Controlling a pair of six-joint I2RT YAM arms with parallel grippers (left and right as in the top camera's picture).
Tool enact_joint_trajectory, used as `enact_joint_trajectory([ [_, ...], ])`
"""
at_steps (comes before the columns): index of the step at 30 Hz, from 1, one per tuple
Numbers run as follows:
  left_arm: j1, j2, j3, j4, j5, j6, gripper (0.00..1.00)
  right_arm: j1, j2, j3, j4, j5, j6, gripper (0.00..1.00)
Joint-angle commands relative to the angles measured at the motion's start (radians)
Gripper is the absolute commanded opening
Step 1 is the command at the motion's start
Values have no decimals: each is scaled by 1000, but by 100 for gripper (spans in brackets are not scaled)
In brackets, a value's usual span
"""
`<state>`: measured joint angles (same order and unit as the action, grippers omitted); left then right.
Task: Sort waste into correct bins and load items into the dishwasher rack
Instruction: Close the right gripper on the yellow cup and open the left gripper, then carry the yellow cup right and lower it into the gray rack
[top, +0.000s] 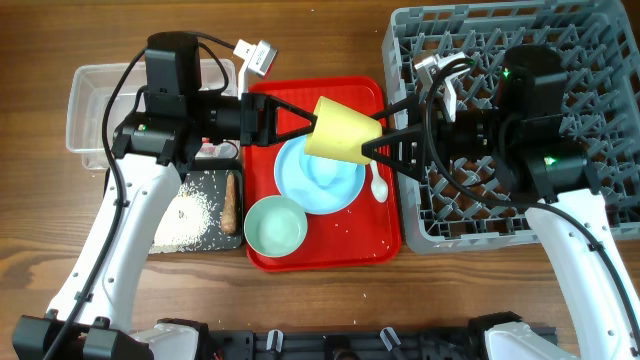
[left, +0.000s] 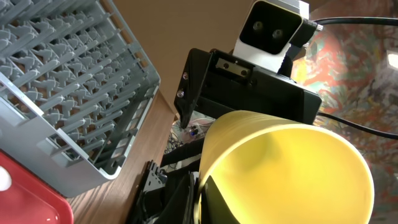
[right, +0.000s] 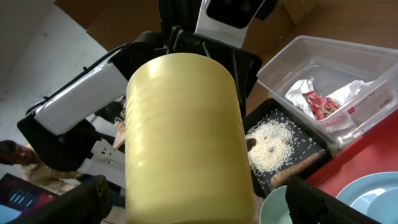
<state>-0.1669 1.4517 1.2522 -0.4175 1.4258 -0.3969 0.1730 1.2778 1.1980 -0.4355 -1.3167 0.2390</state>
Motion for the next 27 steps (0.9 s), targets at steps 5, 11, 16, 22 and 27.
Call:
enact_joint_trajectory([
  [5, 5, -16, 19, 11, -13, 23, 4, 63, 8, -15, -4, 50, 19, 92],
  [11, 5, -16, 19, 6, -13, 23, 4, 82, 8, -15, 51, 68, 53, 89],
  [16, 5, -16, 19, -3, -13, 24, 4, 82, 8, -15, 76, 89, 56, 78],
  [22, 5, -16, 19, -4, -13, 24, 4, 82, 8, -15, 76, 94, 59, 64],
  [27, 5, -16, 19, -4, -14, 24, 4, 82, 8, -15, 70, 130, 56, 63],
])
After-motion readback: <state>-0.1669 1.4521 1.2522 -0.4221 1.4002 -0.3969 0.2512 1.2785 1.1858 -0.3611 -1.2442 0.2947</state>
